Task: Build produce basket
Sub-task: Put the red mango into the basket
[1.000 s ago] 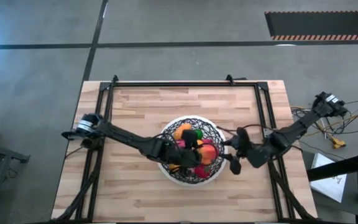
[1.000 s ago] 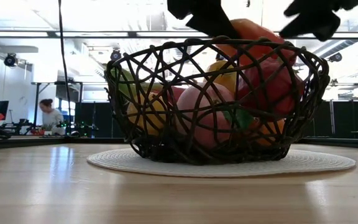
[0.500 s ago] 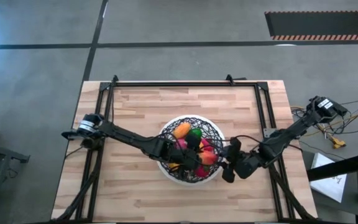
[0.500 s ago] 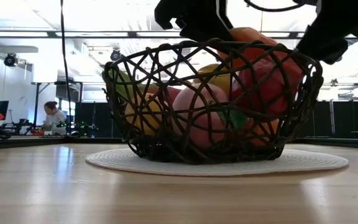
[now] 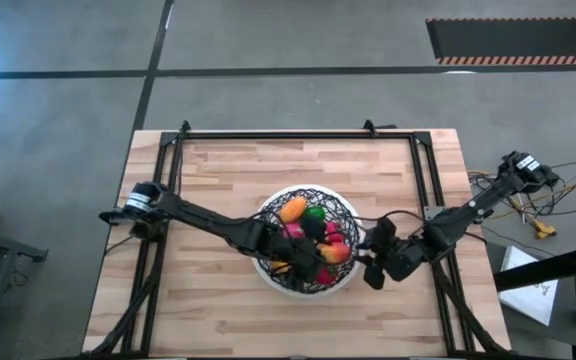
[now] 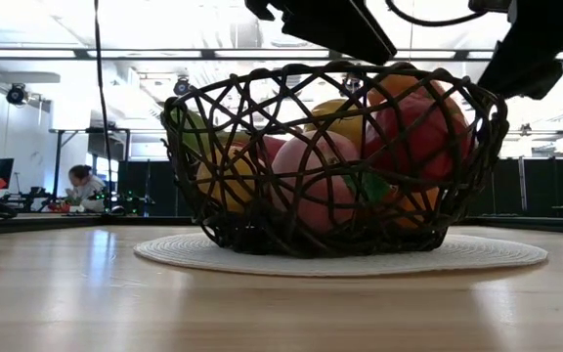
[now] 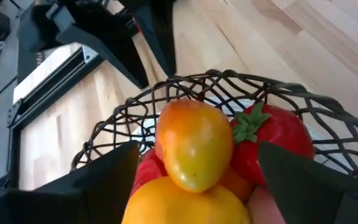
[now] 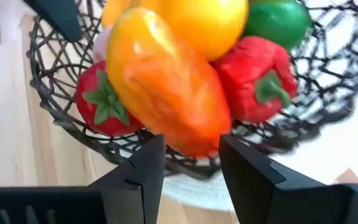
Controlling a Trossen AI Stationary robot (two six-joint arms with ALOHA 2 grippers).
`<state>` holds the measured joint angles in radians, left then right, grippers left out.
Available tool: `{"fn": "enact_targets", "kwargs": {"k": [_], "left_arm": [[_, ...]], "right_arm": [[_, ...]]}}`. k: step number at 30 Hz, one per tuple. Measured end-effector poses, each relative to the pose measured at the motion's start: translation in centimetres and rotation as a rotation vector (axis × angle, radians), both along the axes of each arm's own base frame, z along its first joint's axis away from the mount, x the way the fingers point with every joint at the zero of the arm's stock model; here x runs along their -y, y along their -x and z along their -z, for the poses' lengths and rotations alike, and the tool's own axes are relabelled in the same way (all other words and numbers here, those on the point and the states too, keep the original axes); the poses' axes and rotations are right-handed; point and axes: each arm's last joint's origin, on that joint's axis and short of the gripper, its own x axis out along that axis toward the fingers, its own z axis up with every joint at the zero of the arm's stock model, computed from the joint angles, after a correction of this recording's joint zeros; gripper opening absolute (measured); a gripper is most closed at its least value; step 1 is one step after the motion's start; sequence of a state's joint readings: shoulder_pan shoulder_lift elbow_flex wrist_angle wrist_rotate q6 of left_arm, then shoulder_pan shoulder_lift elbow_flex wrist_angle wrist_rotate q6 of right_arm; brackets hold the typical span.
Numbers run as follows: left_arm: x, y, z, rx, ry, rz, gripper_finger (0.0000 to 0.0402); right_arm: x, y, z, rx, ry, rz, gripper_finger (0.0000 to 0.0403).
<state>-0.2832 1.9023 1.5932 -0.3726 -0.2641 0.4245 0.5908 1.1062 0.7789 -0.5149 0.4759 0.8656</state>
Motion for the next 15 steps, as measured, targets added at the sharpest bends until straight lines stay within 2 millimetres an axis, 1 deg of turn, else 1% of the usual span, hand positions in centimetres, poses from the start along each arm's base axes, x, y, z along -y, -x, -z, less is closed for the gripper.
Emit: {"fn": "enact_targets", "kwargs": {"k": [1, 4, 7, 12, 15], "left_arm": [[0.1, 0.1, -0.2, 0.003, -0.002, 0.0, 0.0314], [0.7, 0.9, -1.9, 0.051, -0.019, -0.023, 0.0316], [2.0, 2.2, -3.5, 0.107, -0.063, -0.082, 0.0316], [4.2, 4.9, -4.8, 0.174, -0.199, -0.308, 0.0317], [5.2, 6.3, -4.3, 0.175, -0.202, -0.406, 0.0317]], "right_arm": [[0.2, 0.3, -0.2, -0.001, -0.009, 0.011, 0.014], [0.6, 0.7, -1.0, 0.047, -0.005, 0.048, 0.0135], [0.5, 0.4, -1.6, 0.111, 0.024, 0.032, 0.0128], [-0.7, -1.8, -2.4, 0.288, 0.052, -0.084, 0.0113], [-1.4, -3.6, -2.6, 0.403, 0.078, -0.125, 0.0102]]}}
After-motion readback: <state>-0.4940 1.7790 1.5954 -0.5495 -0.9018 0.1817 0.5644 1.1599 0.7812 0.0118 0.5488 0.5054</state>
